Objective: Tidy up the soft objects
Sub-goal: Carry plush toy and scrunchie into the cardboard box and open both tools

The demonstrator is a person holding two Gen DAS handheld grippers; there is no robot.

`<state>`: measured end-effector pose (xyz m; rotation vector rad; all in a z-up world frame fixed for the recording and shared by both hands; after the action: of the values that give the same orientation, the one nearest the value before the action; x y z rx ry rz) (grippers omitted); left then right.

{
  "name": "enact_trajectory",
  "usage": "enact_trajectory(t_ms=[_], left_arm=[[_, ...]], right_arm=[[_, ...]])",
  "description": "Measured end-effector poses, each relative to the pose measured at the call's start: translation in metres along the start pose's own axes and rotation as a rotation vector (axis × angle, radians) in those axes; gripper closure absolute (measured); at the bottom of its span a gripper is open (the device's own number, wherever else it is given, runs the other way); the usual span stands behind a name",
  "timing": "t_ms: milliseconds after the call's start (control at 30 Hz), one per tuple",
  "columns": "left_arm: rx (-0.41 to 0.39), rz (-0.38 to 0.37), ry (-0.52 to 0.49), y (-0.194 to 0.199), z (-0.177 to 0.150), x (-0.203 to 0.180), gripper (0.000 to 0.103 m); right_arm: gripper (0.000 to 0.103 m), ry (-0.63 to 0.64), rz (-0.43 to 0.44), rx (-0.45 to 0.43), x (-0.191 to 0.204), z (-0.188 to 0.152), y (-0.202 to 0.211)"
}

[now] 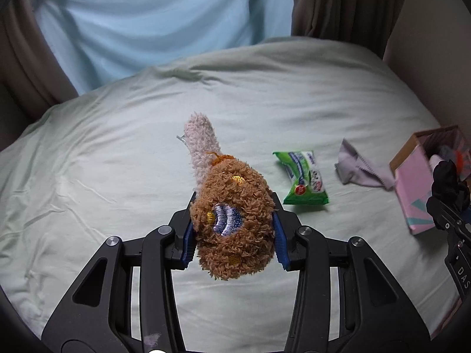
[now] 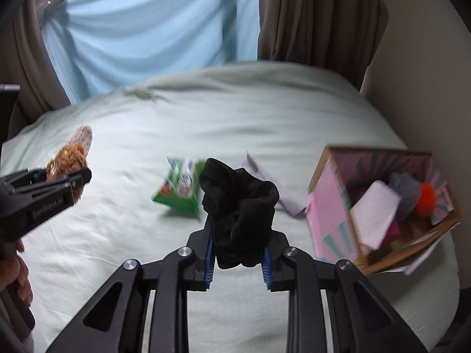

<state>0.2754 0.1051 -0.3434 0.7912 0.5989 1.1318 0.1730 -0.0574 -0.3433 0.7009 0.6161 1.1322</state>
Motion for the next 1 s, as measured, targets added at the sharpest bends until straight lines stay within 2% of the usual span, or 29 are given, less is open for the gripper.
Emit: enact_trajectory(t_ms=[267,600,800,1000], left_arm=[[-0.044,-0.062,0.028,0.072,0.033,-0.027,0.064],[-0.090,-0.117,0.079,0.148,0.066,-0.095,0.064],[-0.084,-0.152,0.076,0.157,0.075,-0.171,0.064],[-0.063,-0.195,0.069,0.139,0.081,-0.259,0.064]], right_arm=[[0.079,-0.053,0.015,-0.048,-0.021,0.036,0.072],[0.079,-0.116,-0.020,-0.073,-0.107,0.076,0.136],[0.079,-0.114,-0.011,-0.072,-0.171,0.086,0.140],[0.079,-0.104,-0.013,-0.043,-0.236,0.086,0.122]])
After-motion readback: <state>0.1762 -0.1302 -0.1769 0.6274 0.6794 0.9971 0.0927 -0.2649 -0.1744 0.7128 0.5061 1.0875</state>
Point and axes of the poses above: each gripper's, at about its wrist camera, not at the fingertips, and y roughly against the way its jaws point, x to its left, z to its top, the point moved 6 cm from there along -y, roughly the way its jaws point, and after that the axes turned 8 degrees about -z, right-handed, at the moved point
